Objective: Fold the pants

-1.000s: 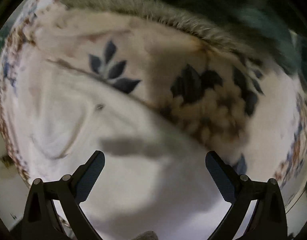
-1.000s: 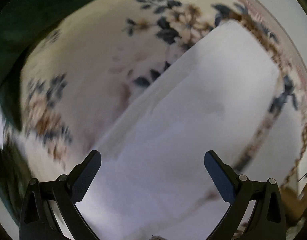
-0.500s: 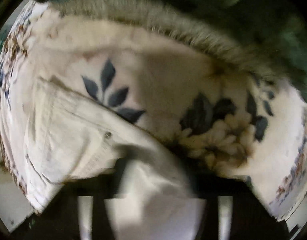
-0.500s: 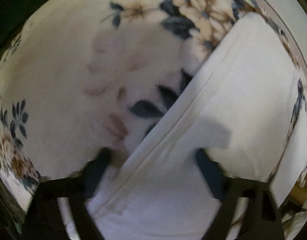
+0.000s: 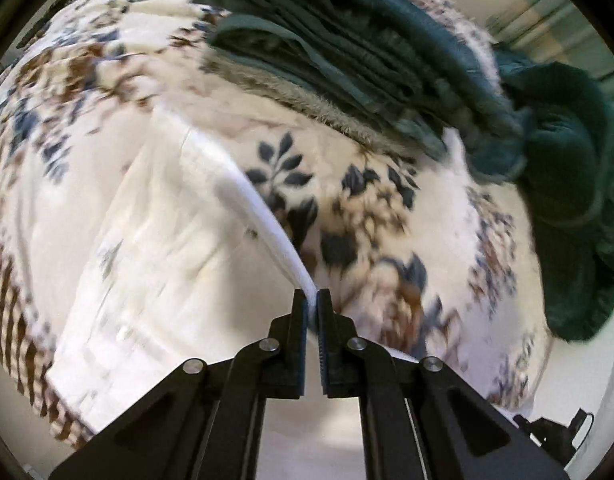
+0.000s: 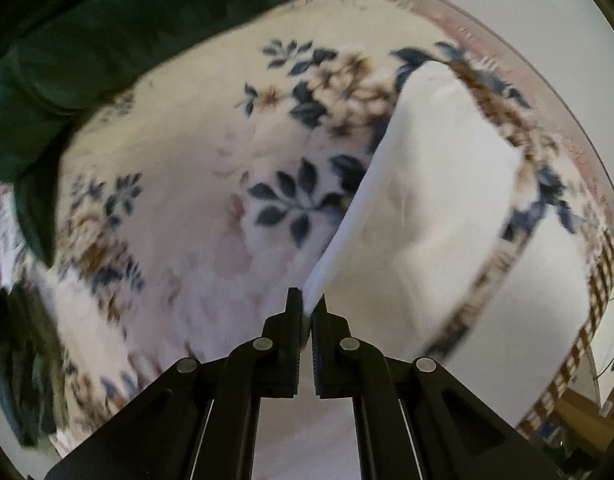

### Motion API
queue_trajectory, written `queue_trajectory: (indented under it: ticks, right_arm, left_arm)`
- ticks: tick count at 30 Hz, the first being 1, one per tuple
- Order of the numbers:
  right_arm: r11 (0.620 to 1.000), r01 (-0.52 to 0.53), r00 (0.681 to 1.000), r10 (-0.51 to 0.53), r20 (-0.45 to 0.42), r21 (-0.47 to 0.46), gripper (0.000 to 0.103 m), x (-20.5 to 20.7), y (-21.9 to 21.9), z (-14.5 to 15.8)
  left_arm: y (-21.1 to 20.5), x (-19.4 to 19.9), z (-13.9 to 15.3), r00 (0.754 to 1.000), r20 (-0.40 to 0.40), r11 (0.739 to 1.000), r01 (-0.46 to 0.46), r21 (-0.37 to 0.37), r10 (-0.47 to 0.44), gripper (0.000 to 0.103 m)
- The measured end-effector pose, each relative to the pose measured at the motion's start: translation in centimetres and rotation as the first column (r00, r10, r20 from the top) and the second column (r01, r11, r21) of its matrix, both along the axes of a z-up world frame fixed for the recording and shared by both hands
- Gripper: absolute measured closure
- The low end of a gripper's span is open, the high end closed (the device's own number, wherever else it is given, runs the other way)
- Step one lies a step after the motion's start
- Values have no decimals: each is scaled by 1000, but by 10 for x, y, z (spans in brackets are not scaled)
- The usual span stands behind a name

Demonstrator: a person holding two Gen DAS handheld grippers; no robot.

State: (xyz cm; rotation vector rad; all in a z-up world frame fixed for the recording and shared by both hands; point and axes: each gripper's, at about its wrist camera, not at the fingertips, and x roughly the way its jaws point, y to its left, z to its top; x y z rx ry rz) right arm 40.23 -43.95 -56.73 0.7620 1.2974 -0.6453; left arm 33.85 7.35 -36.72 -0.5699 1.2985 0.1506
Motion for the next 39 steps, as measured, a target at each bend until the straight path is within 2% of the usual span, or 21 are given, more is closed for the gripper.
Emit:
queue_trajectory:
  ticks: [1,3,6,8,10,13,17,19,22,24,26,27,29,30,31,32,33,34,36,39]
  right_arm:
    - [1000,2,1000,-2,14,11,98,-20,-11,1]
    - [999,7,999,-8,35,40,98,-53,-16,12]
    - [999,-12,1000,11,27,49,98,-110,-26,23]
    - [998,-50,999,50,0,25,99,-157,-41,35]
    - [995,-102,994,101,-48,-3,99,-195,-41,35]
    - [991,-137,985,135,-108,-7,99,-235,-38,15]
    - [992,-123,976,123,-181,13,99,-270,-37,-22]
    - [992,-126,969,126,-212,15,99,-276,-35,-36]
    - [992,-110,966,122,-227,66,97,-286,-36,-52]
    - [989,-70,972,97,-213,130,86,-297,-42,-56]
    - [986,-35,982,65,-178,165,61,-308,-48,-51]
    - [984,-14,988,41,-152,176,55,-315,-52,-45]
    - [981,24,995,-5,-99,190,54,-328,-62,-32]
    - [982,39,996,-24,-84,182,54,-333,-66,-26]
    - [985,64,996,-54,-64,161,54,-340,-72,-18]
    - [986,81,996,-75,-49,143,54,-345,-77,-12]
    - [988,105,994,-102,-29,115,54,-351,-84,-4]
    - [988,128,992,-127,-14,83,54,-356,-91,2]
    - [987,153,988,-154,3,56,45,-355,-112,8]
    - [970,215,973,-223,60,117,45,-357,-139,6]
  left_arm:
    - [8,-17,0,1000,9,1000,8,5,-8,100]
    - [18,-69,20,1000,10,1000,10,-3,-10,100]
    - [22,-110,11,1000,-17,1000,1,-11,-1,100]
    - [18,-139,-9,998,-58,1000,-10,-2,10,100]
    - [15,-158,-37,994,-104,1000,-25,13,26,100]
    - [16,-181,-79,983,-172,997,-71,10,72,100]
    - [19,-205,-139,963,-247,994,-104,18,105,100]
    - [25,-213,-148,961,-246,991,-135,-8,129,99]
    - [33,-223,-138,962,-228,986,-160,-36,148,96]
    - [40,-233,-124,964,-216,984,-171,-43,158,96]
    - [45,-241,-105,967,-190,984,-178,-15,172,96]
    - [49,-245,-101,968,-176,984,-179,1,176,96]
    - [52,-245,-88,973,-140,983,-182,23,184,83]
    - [53,-243,-85,975,-126,983,-179,32,182,80]
    - [50,-239,-79,980,-103,985,-163,53,168,72]
    - [46,-234,-79,985,-91,988,-143,67,148,56]
    - [39,-225,-82,988,-83,989,-123,80,130,47]
    - [32,-219,-83,991,-78,990,-104,98,112,32]
    - [14,-204,-90,993,-72,992,-82,100,90,30]
    - [-14,-191,-102,994,-85,997,-57,48,61,30]
